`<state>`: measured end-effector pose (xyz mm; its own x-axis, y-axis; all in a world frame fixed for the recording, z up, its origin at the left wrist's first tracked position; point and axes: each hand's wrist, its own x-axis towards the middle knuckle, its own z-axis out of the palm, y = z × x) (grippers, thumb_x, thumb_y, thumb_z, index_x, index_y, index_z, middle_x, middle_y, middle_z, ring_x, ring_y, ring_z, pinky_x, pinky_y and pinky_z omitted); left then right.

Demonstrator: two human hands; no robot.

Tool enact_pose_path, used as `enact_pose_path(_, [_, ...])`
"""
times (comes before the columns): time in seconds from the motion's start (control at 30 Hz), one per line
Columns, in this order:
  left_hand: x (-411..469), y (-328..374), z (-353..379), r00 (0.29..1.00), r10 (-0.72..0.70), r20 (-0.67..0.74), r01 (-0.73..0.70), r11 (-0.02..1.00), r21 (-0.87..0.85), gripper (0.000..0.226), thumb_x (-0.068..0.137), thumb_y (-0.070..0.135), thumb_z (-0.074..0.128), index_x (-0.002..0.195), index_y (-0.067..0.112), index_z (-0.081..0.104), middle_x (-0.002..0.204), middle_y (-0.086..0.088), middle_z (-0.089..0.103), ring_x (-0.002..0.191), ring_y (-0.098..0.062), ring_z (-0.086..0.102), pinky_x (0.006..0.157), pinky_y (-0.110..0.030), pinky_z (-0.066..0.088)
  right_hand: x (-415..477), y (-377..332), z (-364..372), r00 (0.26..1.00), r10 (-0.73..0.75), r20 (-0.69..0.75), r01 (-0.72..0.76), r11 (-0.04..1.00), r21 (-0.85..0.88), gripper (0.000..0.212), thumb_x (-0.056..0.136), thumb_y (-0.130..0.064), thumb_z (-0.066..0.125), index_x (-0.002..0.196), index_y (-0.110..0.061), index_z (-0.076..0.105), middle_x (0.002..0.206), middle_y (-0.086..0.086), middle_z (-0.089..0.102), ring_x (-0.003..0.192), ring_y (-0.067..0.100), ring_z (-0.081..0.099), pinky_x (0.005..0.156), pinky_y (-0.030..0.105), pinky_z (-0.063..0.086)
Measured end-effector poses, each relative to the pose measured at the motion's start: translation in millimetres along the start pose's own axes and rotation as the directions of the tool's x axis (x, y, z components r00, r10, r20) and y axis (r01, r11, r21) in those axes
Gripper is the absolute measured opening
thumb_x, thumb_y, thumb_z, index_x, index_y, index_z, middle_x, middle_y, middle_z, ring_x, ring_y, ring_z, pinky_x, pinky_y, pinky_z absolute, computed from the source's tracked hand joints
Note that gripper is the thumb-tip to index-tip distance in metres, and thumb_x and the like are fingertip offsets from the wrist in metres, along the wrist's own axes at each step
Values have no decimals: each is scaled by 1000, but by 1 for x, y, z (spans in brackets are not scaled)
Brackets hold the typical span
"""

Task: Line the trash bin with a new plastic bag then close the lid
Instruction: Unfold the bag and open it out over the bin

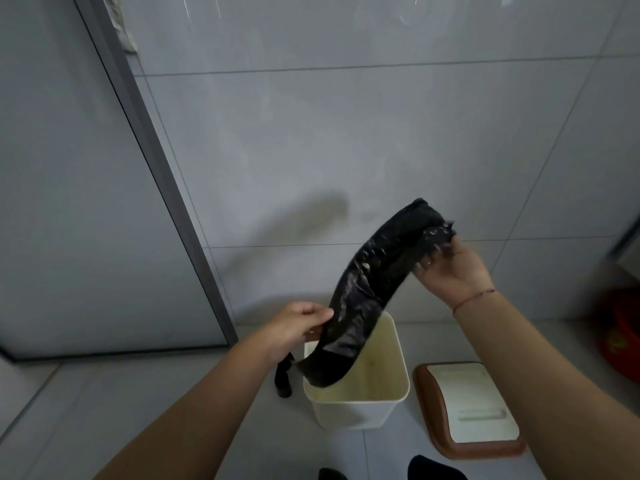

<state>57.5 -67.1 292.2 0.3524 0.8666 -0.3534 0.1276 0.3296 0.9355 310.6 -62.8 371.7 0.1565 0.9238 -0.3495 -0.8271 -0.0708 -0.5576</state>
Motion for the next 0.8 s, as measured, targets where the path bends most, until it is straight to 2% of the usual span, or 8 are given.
enact_pose_path(0.1, [1,16,10,990,-13,-142,-18,975,-219,6,85,14,65,81,10,67,71,-2,72,61,-12,68,63,-22,56,-4,23,-14,980,173,94,-149,964,-220,64,88,-64,34,121,-11,48,120,7,60,115,25,55,101,48,41])
enact_pose_path(0.2, [-1,29,21,998,0,-70,-25,938,-345,2,87,9,62,85,8,62,82,-8,67,71,-19,63,71,-30,52,-15,54,-20,941,301,153,-170,815,-554,39,89,-38,52,118,-12,55,112,7,63,101,22,60,85,36,49])
enact_pose_path(0.3, [-6,37,31,1000,23,13,-15,893,-449,17,87,3,59,104,5,60,94,-13,65,84,-23,63,78,-35,53,-21,76,-16,965,221,143,-63,721,-690,28,88,-4,54,116,0,56,107,21,61,95,33,59,93,46,46])
enact_pose_path(0.43, [-10,42,36,996,59,71,-10,836,-549,21,92,7,51,106,-2,64,89,-14,72,80,-24,69,75,-36,57,-20,81,-11,988,7,157,102,730,-675,13,87,8,52,97,0,54,89,21,63,77,30,62,82,42,52])
enact_pose_path(0.53, [-8,46,43,992,-51,-116,-8,888,-461,23,96,6,40,100,4,63,68,-9,65,59,-19,59,60,-30,50,-22,80,-8,970,-92,223,210,781,-589,15,87,8,51,84,-5,58,73,6,72,67,18,67,67,29,57])
enact_pose_path(0.6, [-7,48,47,951,-114,-288,-2,927,-375,23,99,19,37,89,9,55,62,-7,57,54,-18,53,57,-29,48,-25,78,-6,945,-206,253,320,736,-597,18,86,8,53,80,-8,60,67,-3,74,64,11,68,61,21,57])
enact_pose_path(0.7, [-9,49,51,953,41,-302,-72,993,-93,49,82,53,59,102,8,61,91,-12,71,83,-23,69,75,-35,57,-33,78,-2,882,-322,344,470,553,-688,19,85,2,58,77,-14,61,67,-7,73,64,6,69,58,16,53])
enact_pose_path(0.8, [-9,43,54,922,201,-331,-138,969,204,35,66,32,70,93,12,62,80,2,67,75,-14,65,60,-17,47,-37,85,-2,848,-350,398,519,401,-755,21,85,-2,59,76,-21,61,75,-5,72,71,2,68,67,14,52])
